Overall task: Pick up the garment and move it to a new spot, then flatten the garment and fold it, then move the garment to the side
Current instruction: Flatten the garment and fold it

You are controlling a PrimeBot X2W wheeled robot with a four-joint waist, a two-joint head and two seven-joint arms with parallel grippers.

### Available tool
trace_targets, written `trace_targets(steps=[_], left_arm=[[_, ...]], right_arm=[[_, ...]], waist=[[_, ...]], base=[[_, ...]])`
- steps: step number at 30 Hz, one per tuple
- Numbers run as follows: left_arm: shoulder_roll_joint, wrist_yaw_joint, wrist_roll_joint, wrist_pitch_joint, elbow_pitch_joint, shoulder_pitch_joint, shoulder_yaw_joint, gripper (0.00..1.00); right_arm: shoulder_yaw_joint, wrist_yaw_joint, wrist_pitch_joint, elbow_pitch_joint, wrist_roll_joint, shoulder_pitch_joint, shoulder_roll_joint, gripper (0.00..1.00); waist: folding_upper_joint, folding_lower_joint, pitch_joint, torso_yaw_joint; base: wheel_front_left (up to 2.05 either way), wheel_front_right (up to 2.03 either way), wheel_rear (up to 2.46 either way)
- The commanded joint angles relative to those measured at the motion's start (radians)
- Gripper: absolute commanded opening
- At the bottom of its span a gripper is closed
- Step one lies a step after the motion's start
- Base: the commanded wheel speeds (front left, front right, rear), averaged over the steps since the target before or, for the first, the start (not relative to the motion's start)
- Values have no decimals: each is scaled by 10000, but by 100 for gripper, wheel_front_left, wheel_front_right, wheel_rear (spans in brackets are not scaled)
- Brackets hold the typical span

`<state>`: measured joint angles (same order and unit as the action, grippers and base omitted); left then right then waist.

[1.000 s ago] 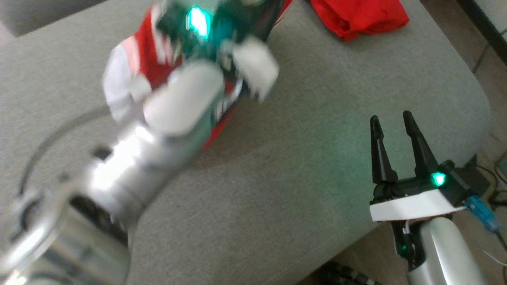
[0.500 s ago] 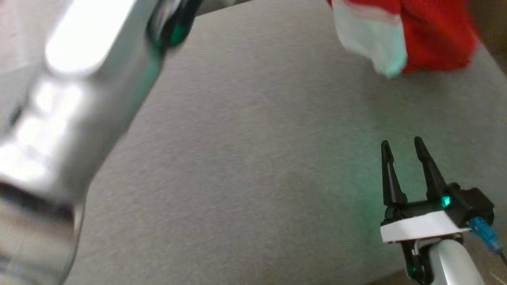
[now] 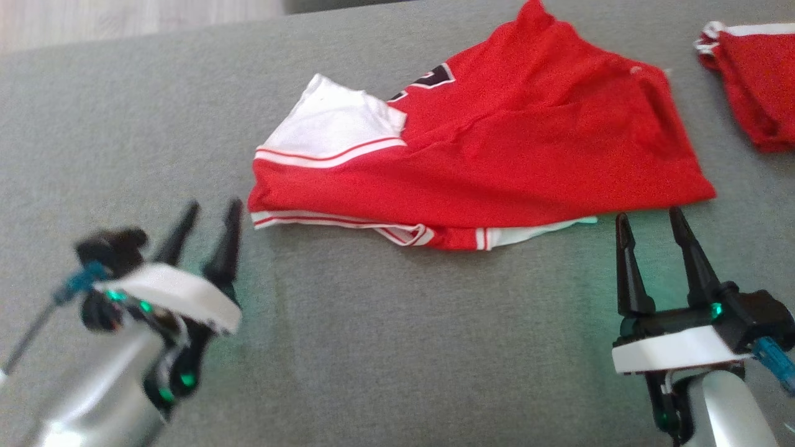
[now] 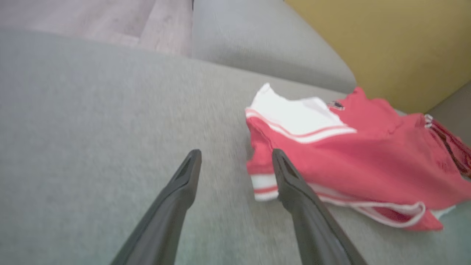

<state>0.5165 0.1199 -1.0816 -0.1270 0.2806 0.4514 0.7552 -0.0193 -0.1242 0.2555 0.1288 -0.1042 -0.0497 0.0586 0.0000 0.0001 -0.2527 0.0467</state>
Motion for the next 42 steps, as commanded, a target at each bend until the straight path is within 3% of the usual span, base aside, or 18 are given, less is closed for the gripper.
trace_targets(steps=[1, 4, 7, 8, 14, 18, 22, 30, 38, 42], left_arm=[[613, 111, 133, -127, -517, 912, -685, 100], [1305, 207, 713, 326, -1121, 1793, -683, 100], [1690, -23, 1326, 941, -1522, 2651, -355, 100], [1773, -291, 1620, 1312, -1674, 3125, -102, 100], [1000, -1630, 1691, 3765, -655, 5626, 818, 100], [656, -2114, 1483, 5212, 839, 6738, 1250, 100], [659, -2296, 1526, 6021, 2191, 7386, 1566, 100], [710, -2402, 1480, 6583, 4063, 7693, 1833, 100], [622, -2495, 1391, 6751, 4148, 7806, 2376, 100], [697, -2502, 1056, 7368, 3653, 7802, 2923, 100]], right_arm=[[-209, -65, 63, -357, 43, -206, 202, 100], [-253, -65, 63, -398, 34, -335, 263, 100], [-298, -65, 63, -426, 3, -475, 300, 100], [-322, -65, 63, -420, -12, -535, 319, 100], [-540, -65, 63, -444, -42, -920, 317, 100], [-718, -65, 63, -492, -105, -1331, 253, 100], [-925, -65, 63, -514, -133, -1649, 209, 100], [-693, -65, 63, -546, -166, -1784, 77, 100], [-581, -65, 63, -540, -146, -1816, 1, 100], [-550, -65, 63, -536, -116, -1883, -17, 100]], waist=[[0, -1, -198, -203], [0, -1, -419, -227], [0, -1, -600, -170], [0, -1, -674, -132], [0, -1, -1296, 297], [0, -1, -1814, 848], [0, -1, -2277, 1416], [0, -1, -2820, 2097], [0, -1, -2985, 2132], [0, -1, -2950, 2070]], base=[[0, 0, 0], [0, 0, 0], [0, 0, 0], [0, 0, 0], [0, 0, 0], [0, 0, 0], [0, 0, 0], [0, 0, 0], [0, 0, 0], [0, 0, 0]])
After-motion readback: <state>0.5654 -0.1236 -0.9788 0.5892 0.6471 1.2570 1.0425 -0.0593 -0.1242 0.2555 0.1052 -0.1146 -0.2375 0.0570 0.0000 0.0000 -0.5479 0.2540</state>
